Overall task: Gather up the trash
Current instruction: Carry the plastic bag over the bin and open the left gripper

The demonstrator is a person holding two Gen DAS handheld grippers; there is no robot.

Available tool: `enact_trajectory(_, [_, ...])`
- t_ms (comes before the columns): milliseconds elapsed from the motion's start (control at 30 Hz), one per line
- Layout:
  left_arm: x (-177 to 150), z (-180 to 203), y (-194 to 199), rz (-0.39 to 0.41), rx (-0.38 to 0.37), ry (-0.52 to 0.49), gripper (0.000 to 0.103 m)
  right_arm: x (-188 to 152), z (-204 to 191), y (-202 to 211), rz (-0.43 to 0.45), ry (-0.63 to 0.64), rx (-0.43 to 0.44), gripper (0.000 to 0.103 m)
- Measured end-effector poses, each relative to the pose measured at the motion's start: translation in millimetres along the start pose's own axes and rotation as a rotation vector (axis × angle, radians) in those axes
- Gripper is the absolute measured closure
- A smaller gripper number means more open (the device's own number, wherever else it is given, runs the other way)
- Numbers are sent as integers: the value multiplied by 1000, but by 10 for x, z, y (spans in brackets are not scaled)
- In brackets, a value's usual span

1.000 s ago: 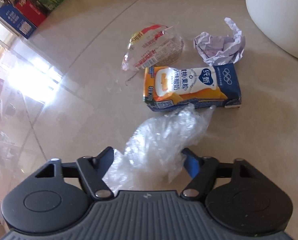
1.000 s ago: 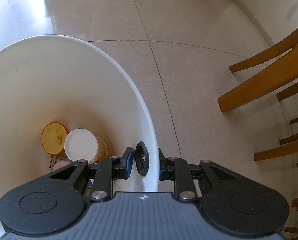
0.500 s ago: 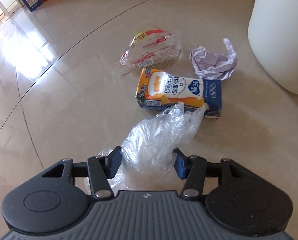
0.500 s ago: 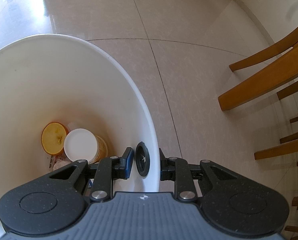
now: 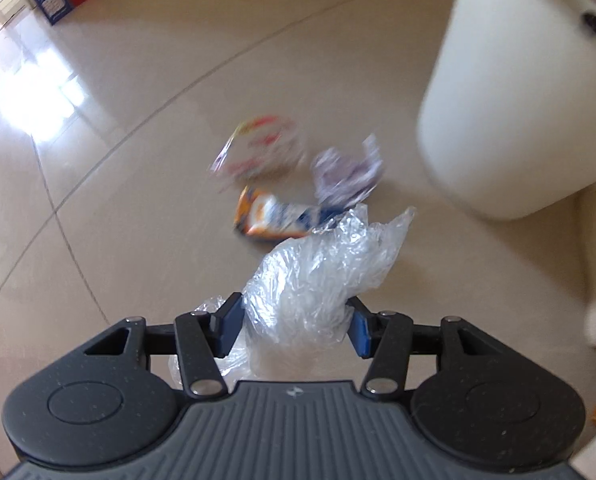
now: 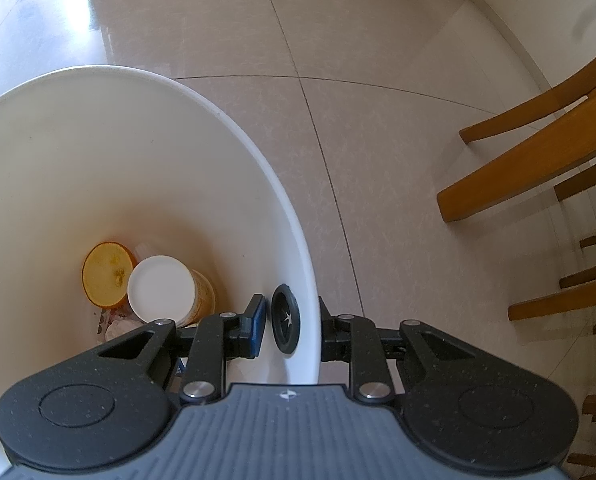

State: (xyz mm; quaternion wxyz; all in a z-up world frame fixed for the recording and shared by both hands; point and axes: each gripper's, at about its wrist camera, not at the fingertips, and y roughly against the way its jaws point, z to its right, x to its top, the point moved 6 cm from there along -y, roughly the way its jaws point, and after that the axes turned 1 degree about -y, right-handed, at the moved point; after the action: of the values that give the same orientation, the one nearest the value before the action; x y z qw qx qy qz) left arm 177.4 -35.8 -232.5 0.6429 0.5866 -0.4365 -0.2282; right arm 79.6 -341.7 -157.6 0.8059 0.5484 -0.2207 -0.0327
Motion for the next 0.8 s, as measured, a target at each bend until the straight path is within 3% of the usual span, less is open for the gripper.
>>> enact_trajectory(433, [1131, 883, 1370, 171, -120, -157, 50, -28, -7, -3, 18, 20, -3, 75])
enact_trajectory(733, [1687, 1550, 1499, 234, -240, -211, 48, -50, 47, 10, 20, -8, 27, 77])
enact_trajectory(800, [1748, 1624, 1455, 238, -240, -216, 36, -58, 37, 14, 27, 7, 25, 77])
